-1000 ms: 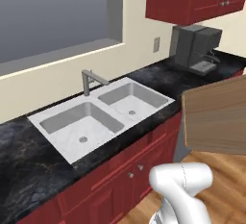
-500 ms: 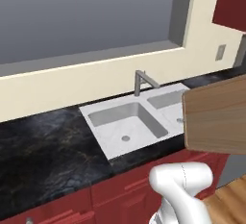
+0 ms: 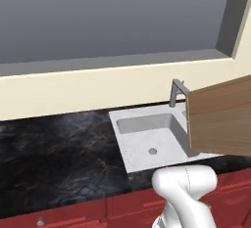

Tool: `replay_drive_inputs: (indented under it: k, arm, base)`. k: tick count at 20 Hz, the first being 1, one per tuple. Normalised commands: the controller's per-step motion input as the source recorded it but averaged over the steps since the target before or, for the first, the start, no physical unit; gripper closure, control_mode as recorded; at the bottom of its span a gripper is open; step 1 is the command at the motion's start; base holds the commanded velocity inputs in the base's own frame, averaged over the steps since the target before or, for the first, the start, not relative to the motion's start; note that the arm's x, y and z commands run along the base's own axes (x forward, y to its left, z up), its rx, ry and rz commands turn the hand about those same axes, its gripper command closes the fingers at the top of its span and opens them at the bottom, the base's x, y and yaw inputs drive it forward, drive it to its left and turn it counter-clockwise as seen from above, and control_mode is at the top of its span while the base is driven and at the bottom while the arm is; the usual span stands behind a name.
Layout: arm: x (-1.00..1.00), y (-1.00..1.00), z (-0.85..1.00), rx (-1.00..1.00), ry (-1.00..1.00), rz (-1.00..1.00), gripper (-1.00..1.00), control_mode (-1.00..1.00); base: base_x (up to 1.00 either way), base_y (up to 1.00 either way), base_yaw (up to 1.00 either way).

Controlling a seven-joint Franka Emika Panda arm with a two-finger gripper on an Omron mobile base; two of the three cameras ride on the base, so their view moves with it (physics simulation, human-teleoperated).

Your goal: Move the cutting board and knife to the sink. Then move spray from the cabinet to the counter.

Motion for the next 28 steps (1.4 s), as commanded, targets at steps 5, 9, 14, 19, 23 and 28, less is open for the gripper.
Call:
replay_drive_inputs:
  k: [5,9,14,19,23,28]
  arm:
    - [0.00,0.00,0.00,0.00,0.00,0.00,1.00,1.00]
    - [0.00,0.00,0.00,0.00,0.00,0.00,1.00,1.00]
    - [0.00,0.00,0.00,0.00,0.00,0.00,1.00,1.00]
    - [0.00,0.00,0.00,0.00,0.00,0.00,1.00,1.00]
    - [0.00,0.00,0.00,0.00,0.00,0.00,1.00,1.00]
    - [0.00,0.00,0.00,0.00,0.00,0.00,1.00,1.00]
  base:
    - [0.62,0.00,0.39]
    - [0.52,0.05,0.29]
    - [0.18,0.01,0.02]
    - [0.05,0.00,0.00]
    - [0.00,0.00,0.00]
    - [0.00,0.00,0.00]
